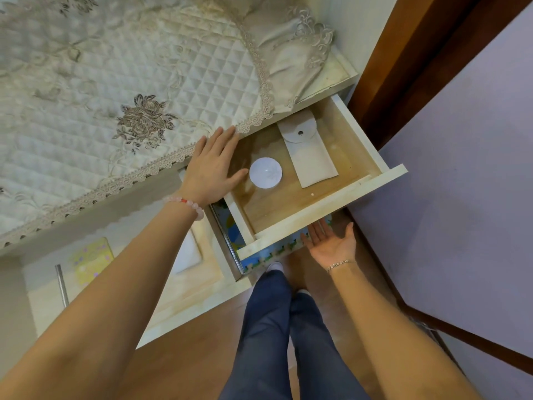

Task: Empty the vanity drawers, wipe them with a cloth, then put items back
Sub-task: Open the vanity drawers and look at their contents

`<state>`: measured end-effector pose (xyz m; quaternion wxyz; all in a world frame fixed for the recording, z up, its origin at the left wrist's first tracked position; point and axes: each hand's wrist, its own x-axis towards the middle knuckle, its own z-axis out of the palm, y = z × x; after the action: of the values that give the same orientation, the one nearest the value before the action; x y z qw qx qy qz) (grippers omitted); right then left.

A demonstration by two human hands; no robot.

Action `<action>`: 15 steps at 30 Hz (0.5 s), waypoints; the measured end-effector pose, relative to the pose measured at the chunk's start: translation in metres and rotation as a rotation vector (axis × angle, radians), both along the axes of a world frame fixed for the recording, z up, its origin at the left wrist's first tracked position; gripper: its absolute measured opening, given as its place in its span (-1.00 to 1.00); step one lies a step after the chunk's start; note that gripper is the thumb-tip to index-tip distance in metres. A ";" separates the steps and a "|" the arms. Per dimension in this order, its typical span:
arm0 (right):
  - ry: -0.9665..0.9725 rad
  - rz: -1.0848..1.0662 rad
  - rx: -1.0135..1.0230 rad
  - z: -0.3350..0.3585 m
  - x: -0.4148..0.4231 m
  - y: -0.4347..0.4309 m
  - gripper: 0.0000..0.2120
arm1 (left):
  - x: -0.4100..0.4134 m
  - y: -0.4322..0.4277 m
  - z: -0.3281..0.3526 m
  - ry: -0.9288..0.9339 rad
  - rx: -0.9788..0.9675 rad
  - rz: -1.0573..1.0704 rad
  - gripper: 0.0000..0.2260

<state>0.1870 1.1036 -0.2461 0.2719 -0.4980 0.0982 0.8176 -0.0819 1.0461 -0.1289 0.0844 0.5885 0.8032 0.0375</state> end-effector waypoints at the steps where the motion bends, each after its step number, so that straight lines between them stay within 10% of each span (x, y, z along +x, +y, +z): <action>1: 0.001 0.009 -0.002 0.001 0.001 0.001 -0.31 | 0.000 0.000 0.000 -0.001 0.000 0.001 -0.37; 15: -0.094 0.185 0.338 0.057 0.043 0.006 -0.42 | 0.038 -0.028 0.030 -0.059 0.096 0.021 -0.42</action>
<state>0.2303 1.1095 -0.1891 0.2794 -0.4900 -0.0994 0.8197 -0.0444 1.0177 -0.0993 0.0792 0.5822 0.8037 0.0944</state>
